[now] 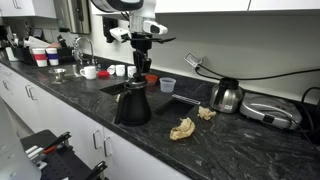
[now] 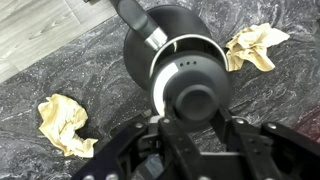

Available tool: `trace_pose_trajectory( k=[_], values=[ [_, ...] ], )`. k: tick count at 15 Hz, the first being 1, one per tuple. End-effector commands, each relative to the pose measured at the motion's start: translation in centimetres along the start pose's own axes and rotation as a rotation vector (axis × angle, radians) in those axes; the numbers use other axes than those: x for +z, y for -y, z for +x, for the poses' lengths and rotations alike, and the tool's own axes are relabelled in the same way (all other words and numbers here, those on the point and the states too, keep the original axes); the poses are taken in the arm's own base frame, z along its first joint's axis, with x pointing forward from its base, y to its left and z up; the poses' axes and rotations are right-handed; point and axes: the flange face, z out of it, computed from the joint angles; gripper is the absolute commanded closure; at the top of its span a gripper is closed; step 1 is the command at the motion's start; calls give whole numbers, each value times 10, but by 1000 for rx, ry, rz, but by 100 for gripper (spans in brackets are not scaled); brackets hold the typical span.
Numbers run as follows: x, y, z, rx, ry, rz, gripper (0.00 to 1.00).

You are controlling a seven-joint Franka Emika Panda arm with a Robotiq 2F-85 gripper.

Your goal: Close the black watering can

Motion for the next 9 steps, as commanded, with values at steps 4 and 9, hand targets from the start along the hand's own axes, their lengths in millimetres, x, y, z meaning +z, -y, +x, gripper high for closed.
trace_pose_trajectory(
  k=[4,9],
  values=[
    [3,4,-4,-53,9,-20,85],
    [0,5,-5,-60,-6,-33,85]
  ],
)
